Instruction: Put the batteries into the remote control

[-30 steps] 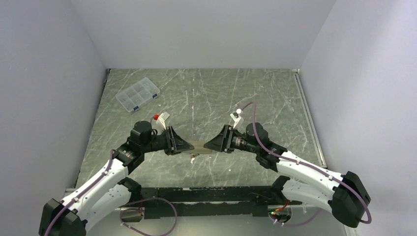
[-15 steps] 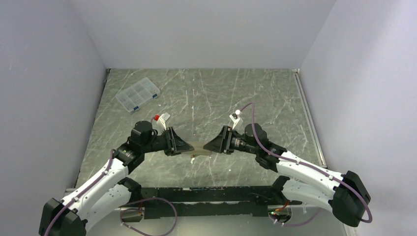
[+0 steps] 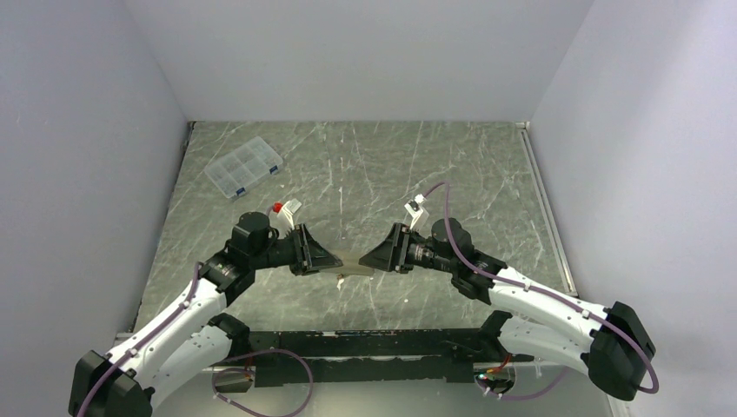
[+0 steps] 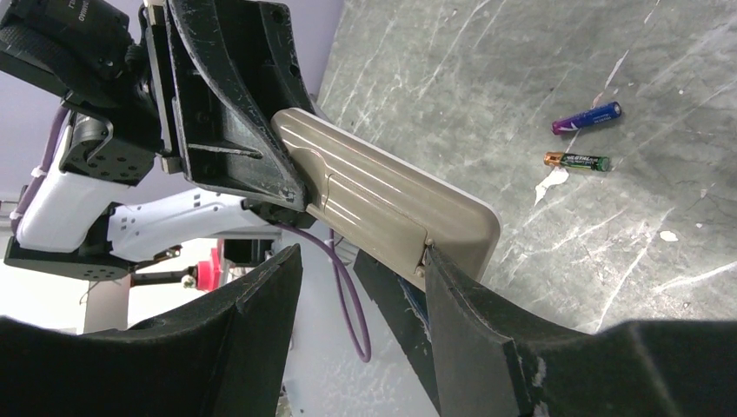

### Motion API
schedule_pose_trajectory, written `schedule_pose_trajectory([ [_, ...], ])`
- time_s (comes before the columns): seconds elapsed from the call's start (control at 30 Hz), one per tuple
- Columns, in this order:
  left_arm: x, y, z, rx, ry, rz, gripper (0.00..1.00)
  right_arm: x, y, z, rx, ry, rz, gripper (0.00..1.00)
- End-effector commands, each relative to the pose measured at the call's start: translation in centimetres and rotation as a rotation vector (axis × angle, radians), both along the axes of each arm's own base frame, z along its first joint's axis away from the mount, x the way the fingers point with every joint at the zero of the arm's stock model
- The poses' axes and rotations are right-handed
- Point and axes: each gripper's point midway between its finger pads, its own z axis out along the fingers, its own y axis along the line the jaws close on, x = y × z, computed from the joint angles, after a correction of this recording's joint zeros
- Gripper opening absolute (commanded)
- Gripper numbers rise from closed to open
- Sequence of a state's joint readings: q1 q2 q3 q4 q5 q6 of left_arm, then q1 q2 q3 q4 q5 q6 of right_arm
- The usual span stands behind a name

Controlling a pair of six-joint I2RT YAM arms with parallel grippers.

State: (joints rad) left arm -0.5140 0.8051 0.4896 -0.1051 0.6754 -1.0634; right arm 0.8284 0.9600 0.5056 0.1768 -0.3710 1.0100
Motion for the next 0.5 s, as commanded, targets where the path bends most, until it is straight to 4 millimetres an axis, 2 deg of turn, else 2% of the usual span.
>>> schedule_pose_trajectory([
  [0.0,0.84,-0.54,2.11,-0.023,-0.079,0.001,0.00,-1.72,1.43,6.60,0.171,-0.113,0.102,0.56],
  [0.47,1.00,-0.33,1.35,0.013,-0.067,0.010,0.00,-1.78,1.43,7.01,0.177,-0.121,0.103,0.56],
])
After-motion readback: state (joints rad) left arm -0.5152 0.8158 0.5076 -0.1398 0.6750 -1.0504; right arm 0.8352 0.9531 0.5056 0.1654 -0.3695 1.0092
